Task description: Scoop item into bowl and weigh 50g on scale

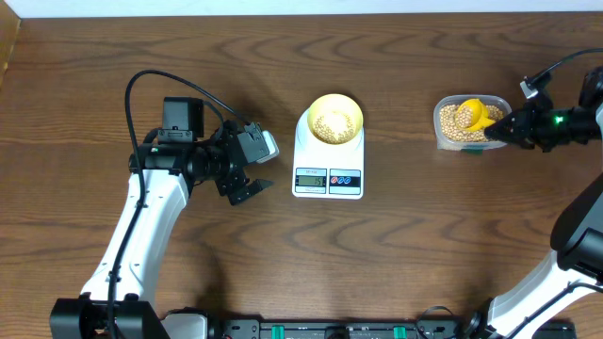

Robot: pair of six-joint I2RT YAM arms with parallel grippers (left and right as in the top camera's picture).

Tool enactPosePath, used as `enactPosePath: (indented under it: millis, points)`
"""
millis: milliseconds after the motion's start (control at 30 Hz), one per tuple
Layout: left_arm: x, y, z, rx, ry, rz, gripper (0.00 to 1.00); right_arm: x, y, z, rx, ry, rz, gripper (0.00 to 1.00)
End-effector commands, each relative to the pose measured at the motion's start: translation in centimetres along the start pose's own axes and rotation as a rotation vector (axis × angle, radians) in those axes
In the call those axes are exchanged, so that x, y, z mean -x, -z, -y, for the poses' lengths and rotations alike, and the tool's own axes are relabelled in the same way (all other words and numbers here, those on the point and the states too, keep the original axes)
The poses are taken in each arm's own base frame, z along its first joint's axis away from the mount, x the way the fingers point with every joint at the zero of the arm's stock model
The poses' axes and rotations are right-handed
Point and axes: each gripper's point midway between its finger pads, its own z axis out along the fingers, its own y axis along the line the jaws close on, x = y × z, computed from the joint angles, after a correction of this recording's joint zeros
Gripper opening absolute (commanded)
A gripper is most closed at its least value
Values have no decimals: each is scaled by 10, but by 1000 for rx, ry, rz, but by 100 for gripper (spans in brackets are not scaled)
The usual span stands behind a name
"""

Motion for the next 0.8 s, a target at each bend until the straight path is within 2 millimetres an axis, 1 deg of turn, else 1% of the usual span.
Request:
enactPosePath:
  millis: [0,167,300,433,600,767]
  points:
    - [5,4,1,3,5,18,98,3,4,-11,105,27,38,1]
    - [5,4,1,3,5,18,97,3,9,-9,117,11,52,1]
    - [5,4,1,3,5,18,98,7,14,-14,165,20,84,1]
    - [5,4,1,3,5,18,98,7,15,-17,183,25,89,1]
    - [5,4,0,3,5,19,98,9,10,-31,230,55,91,1]
    - [5,4,1,3,5,18,98,9,-2,-52,279,85,67,1]
